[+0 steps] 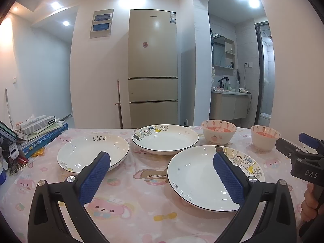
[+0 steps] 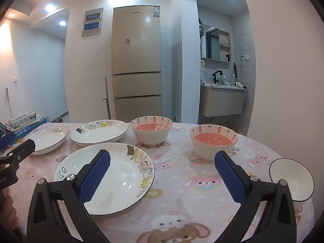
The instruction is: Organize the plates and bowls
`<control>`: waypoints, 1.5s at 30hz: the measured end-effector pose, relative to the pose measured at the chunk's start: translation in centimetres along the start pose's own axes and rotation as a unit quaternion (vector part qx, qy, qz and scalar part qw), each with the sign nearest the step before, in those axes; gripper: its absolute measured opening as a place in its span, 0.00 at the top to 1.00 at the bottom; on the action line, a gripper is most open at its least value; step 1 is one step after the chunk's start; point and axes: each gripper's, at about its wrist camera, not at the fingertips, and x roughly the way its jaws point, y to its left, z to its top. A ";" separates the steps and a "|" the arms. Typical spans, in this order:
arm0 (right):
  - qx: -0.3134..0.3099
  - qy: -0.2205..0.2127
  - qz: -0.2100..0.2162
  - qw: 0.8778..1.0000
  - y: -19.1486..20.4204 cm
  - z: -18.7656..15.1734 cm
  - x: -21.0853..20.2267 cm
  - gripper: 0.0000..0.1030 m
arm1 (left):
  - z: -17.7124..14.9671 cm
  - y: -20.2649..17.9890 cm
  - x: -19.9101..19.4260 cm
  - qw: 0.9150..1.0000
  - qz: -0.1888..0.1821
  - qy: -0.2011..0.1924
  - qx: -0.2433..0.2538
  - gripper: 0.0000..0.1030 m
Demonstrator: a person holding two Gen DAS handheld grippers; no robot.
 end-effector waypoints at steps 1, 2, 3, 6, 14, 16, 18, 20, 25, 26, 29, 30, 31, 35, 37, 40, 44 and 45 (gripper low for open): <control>0.000 -0.001 0.000 1.000 0.0 0.0 -0.1 0.00 | 0.0 0.0 0.0 1.000 0.000 0.000 0.000 0.00; 0.000 -0.001 0.000 1.000 0.0 0.0 0.0 0.00 | 0.0 0.0 0.0 1.000 0.000 0.000 0.001 0.00; 0.000 -0.001 0.000 1.000 0.0 0.0 0.0 0.00 | 0.0 0.1 0.0 1.000 0.000 0.000 0.001 0.00; 0.000 -0.001 0.000 1.000 0.0 0.0 0.0 0.00 | 0.0 0.1 0.1 1.000 -0.001 0.000 0.000 0.00; 0.001 0.004 0.002 1.000 0.1 0.1 0.1 0.00 | 0.0 0.1 0.0 1.000 -0.001 0.000 0.000 0.00; 0.000 0.002 0.001 1.000 0.1 0.1 0.2 0.00 | 0.0 0.0 0.0 1.000 0.000 0.000 0.000 0.00; 0.003 0.002 0.003 1.000 0.0 0.1 0.2 0.00 | -0.1 0.1 0.0 1.000 0.002 0.001 -0.003 0.00; 0.013 0.008 0.008 1.000 -0.5 0.0 0.3 0.00 | -0.2 0.3 -0.1 1.000 0.004 0.004 -0.006 0.00; 0.032 0.030 0.018 0.999 -1.5 0.1 0.7 0.00 | 0.7 0.5 -0.7 1.000 0.009 0.020 -0.019 0.00; 0.033 0.036 0.014 0.999 -1.7 0.3 0.7 0.00 | 1.2 0.8 -0.9 0.999 0.000 0.022 -0.035 0.00; 0.043 0.037 0.010 0.998 -2.3 1.4 0.1 0.00 | 2.7 1.4 -1.7 0.998 0.001 0.004 -0.061 0.00; 0.048 0.042 0.011 0.998 -2.5 1.9 -0.1 0.00 | 3.1 1.3 -1.8 0.998 0.003 0.002 -0.061 0.00; 0.050 0.046 0.013 0.998 -2.8 2.4 -0.2 0.00 | 3.7 1.2 -2.0 0.998 0.000 -0.002 -0.061 0.00; 0.031 0.033 -0.008 0.999 -3.1 3.8 -1.2 0.00 | 5.7 0.1 -2.4 0.999 0.001 -0.014 -0.046 0.00; 0.030 0.032 -0.008 0.999 -3.5 4.4 -1.6 0.00 | 6.6 -0.6 -3.0 0.999 0.005 -0.024 -0.035 0.00; 0.041 0.040 0.002 0.998 -4.2 4.9 -1.9 0.00 | 8.0 -1.6 -3.8 0.999 0.015 -0.029 -0.029 0.00; 0.038 0.038 -0.002 0.999 -4.6 5.4 -2.6 0.00 | 8.7 -2.4 -4.7 0.999 0.014 -0.041 -0.020 0.00; 0.040 0.039 -0.001 0.998 -4.7 5.5 -2.7 0.00 | 8.8 -2.6 -4.8 0.999 0.011 -0.041 -0.018 0.00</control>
